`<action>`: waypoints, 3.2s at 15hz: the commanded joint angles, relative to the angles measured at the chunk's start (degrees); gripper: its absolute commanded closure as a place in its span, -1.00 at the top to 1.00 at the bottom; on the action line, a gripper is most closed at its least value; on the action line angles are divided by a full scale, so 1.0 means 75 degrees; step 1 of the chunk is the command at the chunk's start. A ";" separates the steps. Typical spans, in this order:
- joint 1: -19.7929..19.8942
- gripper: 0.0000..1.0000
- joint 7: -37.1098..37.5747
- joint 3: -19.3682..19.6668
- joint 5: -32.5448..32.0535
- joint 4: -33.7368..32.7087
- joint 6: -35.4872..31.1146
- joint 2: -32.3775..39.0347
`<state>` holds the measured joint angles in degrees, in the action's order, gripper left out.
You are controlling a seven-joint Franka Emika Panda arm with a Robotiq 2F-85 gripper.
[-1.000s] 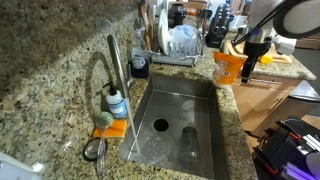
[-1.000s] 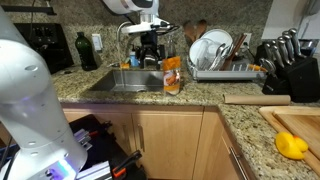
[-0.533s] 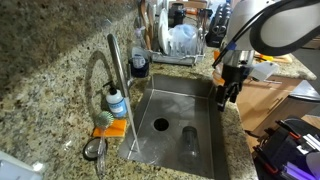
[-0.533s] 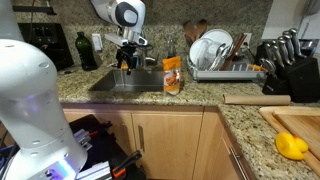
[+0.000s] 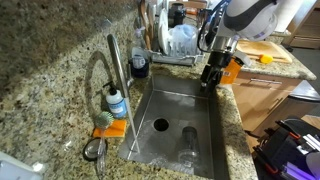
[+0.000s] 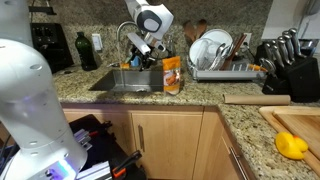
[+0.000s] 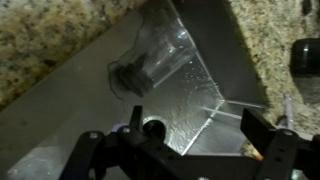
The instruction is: Close the faucet
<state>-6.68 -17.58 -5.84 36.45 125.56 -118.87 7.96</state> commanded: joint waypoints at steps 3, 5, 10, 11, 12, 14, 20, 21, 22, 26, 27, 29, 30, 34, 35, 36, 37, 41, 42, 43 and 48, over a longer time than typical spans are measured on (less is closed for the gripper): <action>-0.0716 1.00 0.2489 -0.0426 -0.2818 -0.0732 0.0000 0.0426; -0.0610 1.00 0.2251 -0.0526 -0.2493 -0.0556 -0.0178 0.0388; -0.0768 1.00 0.1907 -0.0722 -0.2728 -0.0620 0.0853 0.0471; -0.0873 1.00 0.1983 -0.0798 -0.2834 -0.0562 0.1160 0.0534; -0.0957 1.00 0.2043 -0.0890 -0.2887 -0.0577 0.1460 0.0619; -0.1205 1.00 0.2607 -0.1060 -0.3148 -0.0642 0.2034 0.0846; -0.1482 1.00 0.3137 -0.1173 -0.3631 -0.0599 0.2374 0.0941; -0.1474 1.00 0.3136 -0.1170 -0.3630 -0.0605 0.2375 0.0941; -0.1456 1.00 0.3134 -0.1164 -0.3630 -0.0611 0.2375 0.0940; -0.1679 1.00 0.2048 -0.1415 -0.4586 -0.0377 0.3037 0.0753; -0.1758 1.00 0.2118 -0.1503 -0.4758 -0.0330 0.3445 0.0620; -0.1942 1.00 0.2341 -0.1671 -0.5057 -0.0242 0.4292 0.0441; -0.2044 1.00 0.2444 -0.1767 -0.5190 -0.0211 0.4720 0.0351; -0.2467 1.00 0.3289 -0.2110 -0.5907 0.0036 0.5418 -0.0188; -0.2331 1.00 0.2952 -0.2060 -0.5582 -0.0356 0.5487 0.0277; -0.2420 1.00 0.3137 -0.2124 -0.5710 -0.0282 0.5487 0.0141; -0.2465 1.00 0.3221 -0.2158 -0.5755 -0.0227 0.5486 0.0043; -0.2521 1.00 0.1422 -0.2305 -0.7350 -0.0171 0.5695 -0.0094; -0.2556 1.00 0.1167 -0.2357 -0.7669 -0.0192 0.5825 -0.0160; -0.2587 1.00 0.0930 -0.2412 -0.7992 -0.0204 0.5978 -0.0220; -0.2361 1.00 0.0186 -0.2444 -0.9495 -0.0067 0.4541 -0.0506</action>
<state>-26.07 -13.86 -24.74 -30.68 123.69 -76.72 6.45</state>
